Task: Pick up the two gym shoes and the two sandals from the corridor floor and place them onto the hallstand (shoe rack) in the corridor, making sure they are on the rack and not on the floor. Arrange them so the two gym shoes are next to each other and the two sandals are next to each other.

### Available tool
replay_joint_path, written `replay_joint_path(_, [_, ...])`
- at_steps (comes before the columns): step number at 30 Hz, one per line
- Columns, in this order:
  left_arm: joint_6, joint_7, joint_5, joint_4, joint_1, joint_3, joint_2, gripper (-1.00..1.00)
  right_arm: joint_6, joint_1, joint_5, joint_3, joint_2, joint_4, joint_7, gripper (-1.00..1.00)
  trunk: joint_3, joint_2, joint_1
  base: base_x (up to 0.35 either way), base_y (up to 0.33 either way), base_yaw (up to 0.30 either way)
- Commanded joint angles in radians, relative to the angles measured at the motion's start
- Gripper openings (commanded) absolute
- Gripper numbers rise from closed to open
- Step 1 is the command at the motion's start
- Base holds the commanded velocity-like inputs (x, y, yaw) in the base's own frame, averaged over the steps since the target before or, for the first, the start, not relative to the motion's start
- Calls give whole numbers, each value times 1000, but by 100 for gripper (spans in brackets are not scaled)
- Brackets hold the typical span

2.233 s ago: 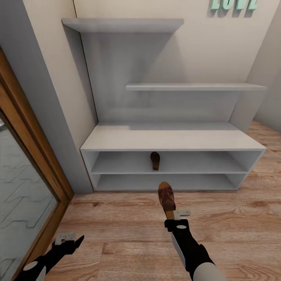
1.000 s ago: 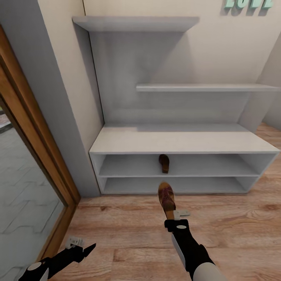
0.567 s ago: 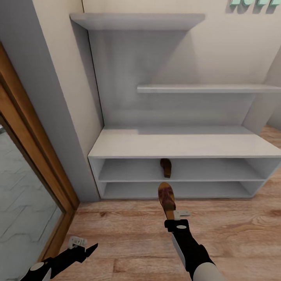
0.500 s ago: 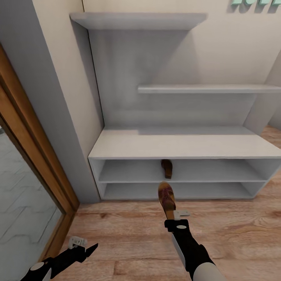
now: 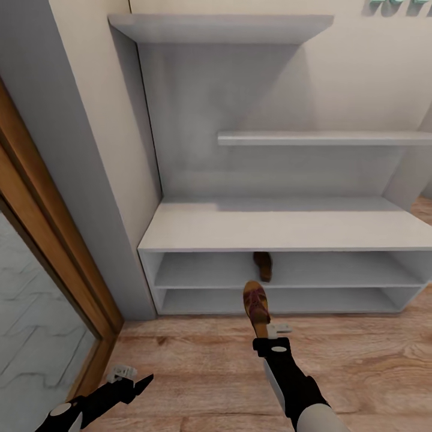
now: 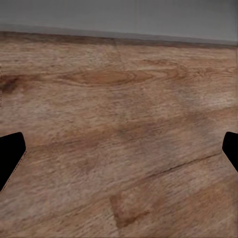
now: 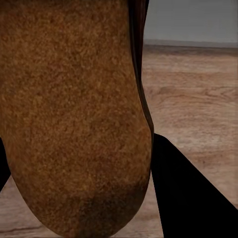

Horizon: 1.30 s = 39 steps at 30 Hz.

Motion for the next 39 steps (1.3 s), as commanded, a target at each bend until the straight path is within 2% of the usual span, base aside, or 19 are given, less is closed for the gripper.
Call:
replay_joint_path(1, [-6, -4, -11, 1, -1, 8, -9, 100, 7, 0, 8, -4, 1, 2, 0, -100, -1, 0, 0, 163, 159, 0])
replay_joint_path(3, [-6, -5, -15, 4, 1, 5, -34, 100, 7, 0, 8, -4, 1, 7, 0, -100, -1, 0, 0, 172, 159, 0])
replay_joint_path(5, [-7, -5, -20, 5, 1, -1, -47, 100, 7, 0, 8, -4, 1, 8, 0, -100, -1, 0, 0, 124, 102, 0])
replay_joint_path(6, [-7, -5, -27, 5, 2, -10, -56, 100, 7, 0, 8, -4, 1, 9, 0, -100, -1, 0, 0, 71, 58, 0])
replay_joint_path(7, [-8, -7, -37, 6, 2, -38, -66, 100, 7, 0, 8, -4, 1, 11, 0, -100, -1, 0, 0, 23, 19, 0])
replay_joint_path(8, [-8, -11, -39, 6, 2, -49, -68, 100, 7, 0, 8, -4, 1, 12, 0, -100, -1, 0, 0, 15, 12, 0])
replay_joint_path(14, [-8, -62, -43, 7, 2, -80, -71, 100, 7, 0, 8, -4, 1, 16, 0, -100, -1, 0, 0, 6, 5, 0])
replay_joint_path(20, [-4, -86, -43, 8, 2, -88, -71, 100, 7, 0, 8, -4, 1, 16, 0, -100, -1, 0, 0, 79, 18, 0])
replay_joint_path(26, [-4, -84, -43, 8, 1, -88, -72, 100, 7, 0, 8, -4, 1, 16, 0, -100, -1, 0, 0, 251, 76, 0])
replay_joint_path(33, [-11, -81, -43, 8, 2, -87, -72, 100, 7, 0, 9, -4, 1, 16, -2, -100, -1, 0, 0, 53, 13, 0])
replay_joint_path(36, [-28, -65, -28, 25, 19, -70, -54, 100, -8, 8, 5, -3, -16, 34, 9, -100, -1, 0, 0, 0, 0, 0])
replay_joint_path(39, [-33, -48, -34, 28, 36, -73, -56, 100, -22, 2, 6, -2, -11, 51, 7, -100, -1, 0, 0, 0, 0, 0])
